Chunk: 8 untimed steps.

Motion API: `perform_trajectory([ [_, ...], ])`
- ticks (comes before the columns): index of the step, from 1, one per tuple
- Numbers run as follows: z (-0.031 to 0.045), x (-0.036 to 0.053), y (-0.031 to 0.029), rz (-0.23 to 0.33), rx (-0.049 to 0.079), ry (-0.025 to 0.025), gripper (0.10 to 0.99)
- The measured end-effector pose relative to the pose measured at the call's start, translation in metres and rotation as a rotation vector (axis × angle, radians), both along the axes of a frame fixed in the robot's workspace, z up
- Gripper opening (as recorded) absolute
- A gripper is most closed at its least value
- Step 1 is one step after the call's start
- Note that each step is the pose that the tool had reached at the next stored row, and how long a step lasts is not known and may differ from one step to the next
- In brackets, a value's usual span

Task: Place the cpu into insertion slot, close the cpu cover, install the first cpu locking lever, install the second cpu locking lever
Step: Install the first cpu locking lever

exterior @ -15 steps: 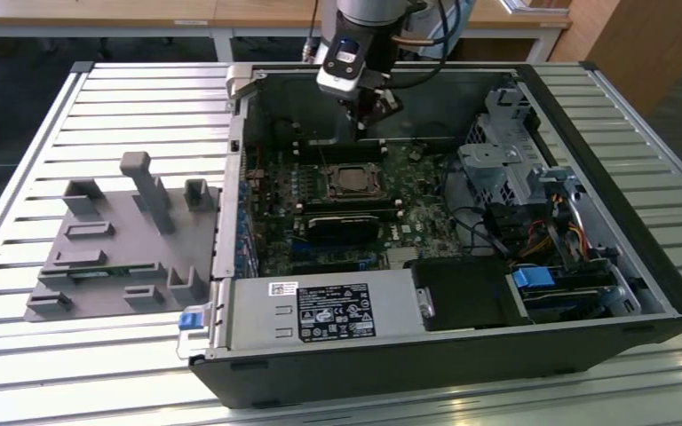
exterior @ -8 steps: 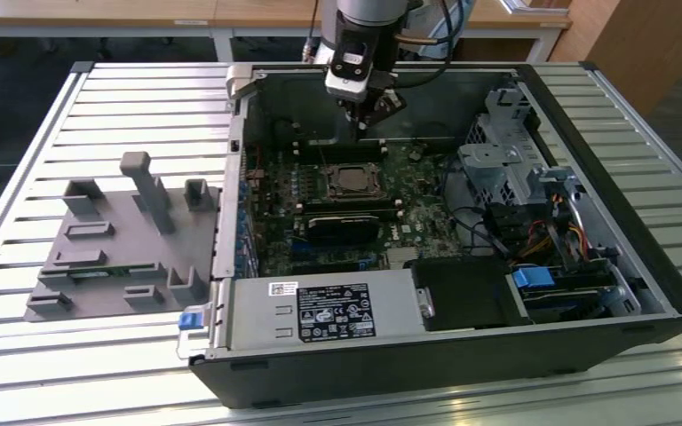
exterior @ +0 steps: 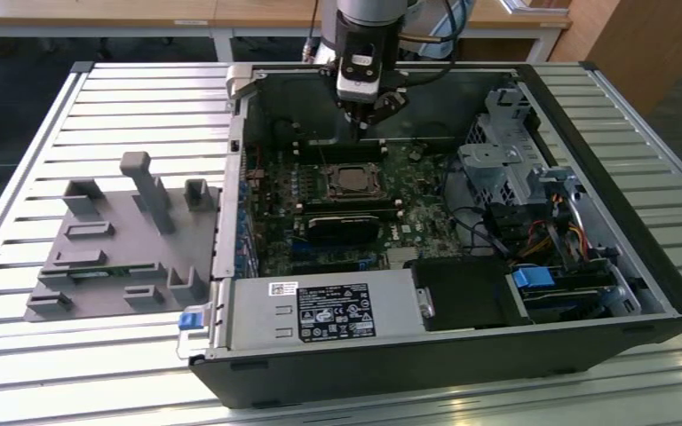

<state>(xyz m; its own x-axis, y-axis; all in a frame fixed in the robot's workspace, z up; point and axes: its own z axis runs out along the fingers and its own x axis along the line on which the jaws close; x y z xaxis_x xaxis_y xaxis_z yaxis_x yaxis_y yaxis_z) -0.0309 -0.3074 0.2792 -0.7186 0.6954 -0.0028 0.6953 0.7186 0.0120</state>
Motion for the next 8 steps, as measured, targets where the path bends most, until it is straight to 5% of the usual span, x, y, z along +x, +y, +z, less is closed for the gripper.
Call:
perform_trajectory([
  [8, 0.0, 0.0, 0.0, 0.11, 0.0, 0.0, 0.122],
])
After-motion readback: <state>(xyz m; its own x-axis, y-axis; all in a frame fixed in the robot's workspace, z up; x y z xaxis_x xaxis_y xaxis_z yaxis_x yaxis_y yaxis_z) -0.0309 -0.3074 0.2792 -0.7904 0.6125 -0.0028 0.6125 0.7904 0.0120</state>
